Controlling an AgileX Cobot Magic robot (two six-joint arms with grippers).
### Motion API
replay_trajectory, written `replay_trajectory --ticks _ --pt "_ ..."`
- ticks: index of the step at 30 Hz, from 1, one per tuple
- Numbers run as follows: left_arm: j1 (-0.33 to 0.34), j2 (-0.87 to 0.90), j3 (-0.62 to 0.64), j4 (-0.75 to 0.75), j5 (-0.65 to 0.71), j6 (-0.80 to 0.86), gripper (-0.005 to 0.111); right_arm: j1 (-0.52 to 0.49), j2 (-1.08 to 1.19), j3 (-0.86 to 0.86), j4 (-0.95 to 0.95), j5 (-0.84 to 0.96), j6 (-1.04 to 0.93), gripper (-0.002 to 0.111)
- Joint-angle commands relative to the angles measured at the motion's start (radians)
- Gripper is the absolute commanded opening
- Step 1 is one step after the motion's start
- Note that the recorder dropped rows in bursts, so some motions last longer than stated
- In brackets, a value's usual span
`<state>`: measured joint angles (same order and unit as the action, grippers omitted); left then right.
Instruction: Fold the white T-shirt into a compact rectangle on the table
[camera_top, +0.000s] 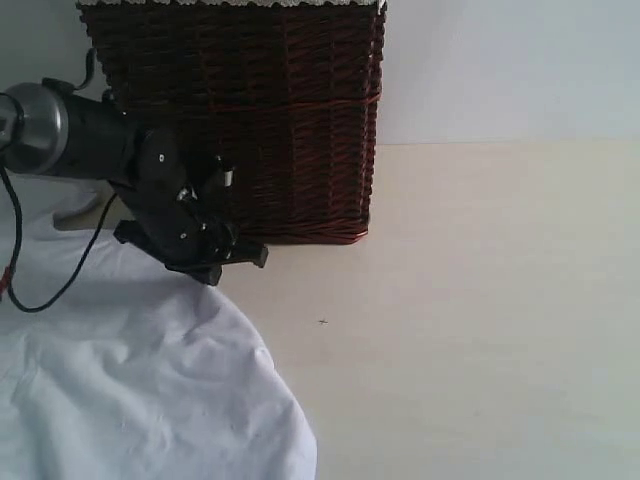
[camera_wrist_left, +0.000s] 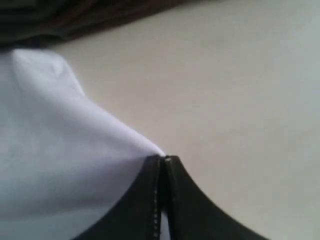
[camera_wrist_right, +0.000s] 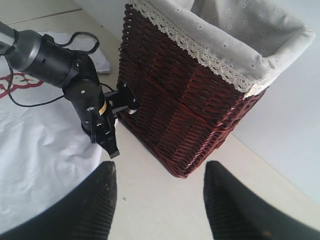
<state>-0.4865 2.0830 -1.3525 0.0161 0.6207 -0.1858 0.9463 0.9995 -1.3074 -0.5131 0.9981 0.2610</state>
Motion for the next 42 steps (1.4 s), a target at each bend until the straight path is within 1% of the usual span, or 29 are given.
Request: replay_trajectory --ticks 1,4,8,13,15,17,19,22,24,25,26,27,28,29,30,31,32,33,35,36,37,38,40,42 --pt "0.007 -0.098 -0.011 0.015 0.087 0.058 0.0 -0.004 0.002 0.004 -0.003 -0.009 0.001 0.051" --pt "0.013 -0.172 0.007 0.061 0.153 0.058 0.0 -0.004 0.002 0.004 -0.003 -0.009 0.001 0.051" --pt "0.032 -0.281 0.074 0.099 0.176 0.058 0.0 -0.004 0.002 0.004 -0.003 -0.007 0.001 0.051" --pt "0.116 -0.452 0.2 0.099 0.202 0.058 0.0 -0.004 0.002 0.004 -0.001 -0.008 0.001 0.051" --pt "0.163 -0.503 0.254 0.099 0.255 0.076 0.0 -0.004 0.002 0.004 -0.001 -0.008 0.001 0.051" --pt "0.204 -0.538 0.319 0.099 0.341 0.105 0.0 -0.004 0.002 0.004 0.001 -0.008 0.001 0.051" --pt "0.224 -0.551 0.385 0.099 0.379 0.124 0.0 -0.004 0.002 0.004 0.001 -0.008 0.001 0.051" --pt "0.244 -0.545 0.495 0.107 0.32 0.124 0.0 -0.004 0.002 0.004 0.005 -0.008 0.001 0.051" --pt "0.276 -0.52 0.543 0.126 0.288 0.086 0.0 -0.004 0.002 0.004 0.007 -0.008 0.001 0.051" --pt "0.316 -0.487 0.565 0.155 0.286 0.019 0.002 -0.004 0.002 0.004 0.009 -0.008 0.001 0.051" --pt "0.332 -0.475 0.566 0.155 0.3 0.016 0.006 -0.004 0.002 0.004 0.009 -0.008 0.001 0.051" --pt "0.349 -0.452 0.566 0.157 0.335 0.016 0.021 -0.004 0.002 0.004 0.014 -0.008 0.001 0.051" --pt "0.349 -0.446 0.566 0.159 0.337 0.016 0.028 -0.004 0.002 0.004 0.016 -0.008 -0.004 0.051" --pt "0.349 -0.443 0.566 0.17 0.328 0.013 0.049 -0.004 0.002 0.004 0.018 -0.008 -0.007 0.051" --pt "0.349 -0.443 0.561 0.172 0.328 0.01 0.058 -0.004 0.002 0.004 0.018 -0.008 -0.007 0.051" --pt "0.349 -0.445 0.522 0.173 0.333 -0.004 0.074 -0.004 0.002 0.004 0.02 -0.008 -0.007 0.051" --pt "0.34 -0.475 0.45 0.115 0.331 0.031 0.075 -0.004 0.002 0.004 0.02 -0.008 -0.007 0.051" --pt "0.334 -0.494 0.434 0.08 0.315 0.073 0.074 -0.004 0.002 0.004 0.02 -0.008 -0.007 0.051" --pt "0.3 -0.544 0.419 -0.084 0.209 0.311 0.068 -0.004 0.002 0.004 0.02 -0.008 -0.009 0.051" --pt "0.27 -0.55 0.419 -0.185 0.162 0.516 0.064 -0.004 0.002 0.004 0.022 -0.008 -0.017 0.051" --pt "0.253 -0.545 0.421 -0.211 0.148 0.622 0.063 -0.004 0.002 0.004 0.024 -0.008 -0.025 0.051" --pt "0.227 -0.526 0.421 -0.204 0.146 0.762 0.063 -0.004 0.002 0.004 0.024 -0.008 -0.025 0.051" --pt "0.223 -0.498 0.421 -0.165 0.131 0.806 0.063 -0.004 0.002 0.004 0.024 -0.009 -0.025 0.051" --pt "0.233 -0.45 0.421 -0.113 0.073 0.791 0.063 -0.004 0.002 0.004 0.024 -0.009 -0.025 0.051"
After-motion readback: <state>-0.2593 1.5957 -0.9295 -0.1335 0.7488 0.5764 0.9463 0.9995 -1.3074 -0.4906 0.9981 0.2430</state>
